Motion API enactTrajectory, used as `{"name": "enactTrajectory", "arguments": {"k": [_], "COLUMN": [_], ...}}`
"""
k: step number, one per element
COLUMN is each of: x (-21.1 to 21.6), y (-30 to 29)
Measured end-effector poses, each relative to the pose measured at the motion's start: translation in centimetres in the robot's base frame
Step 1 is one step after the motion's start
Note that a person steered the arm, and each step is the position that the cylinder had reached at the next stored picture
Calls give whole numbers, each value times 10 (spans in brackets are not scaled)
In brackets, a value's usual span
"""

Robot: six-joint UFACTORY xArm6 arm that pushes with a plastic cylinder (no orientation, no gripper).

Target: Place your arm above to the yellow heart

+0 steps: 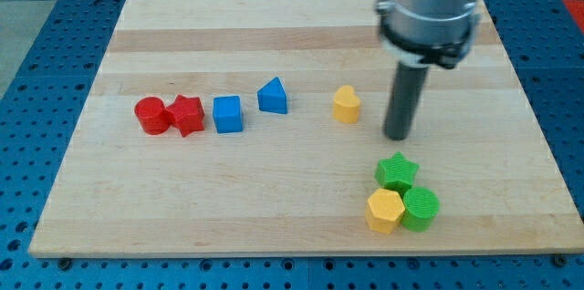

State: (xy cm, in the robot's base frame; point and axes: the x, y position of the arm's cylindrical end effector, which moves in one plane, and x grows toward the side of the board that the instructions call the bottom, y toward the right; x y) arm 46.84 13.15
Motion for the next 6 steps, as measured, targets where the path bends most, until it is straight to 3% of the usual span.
{"name": "enactTrajectory", "arguments": {"k": [2,3,4,6], "x": [-118,-124,-104,-79], "y": [-18,-96,-154,-189]}}
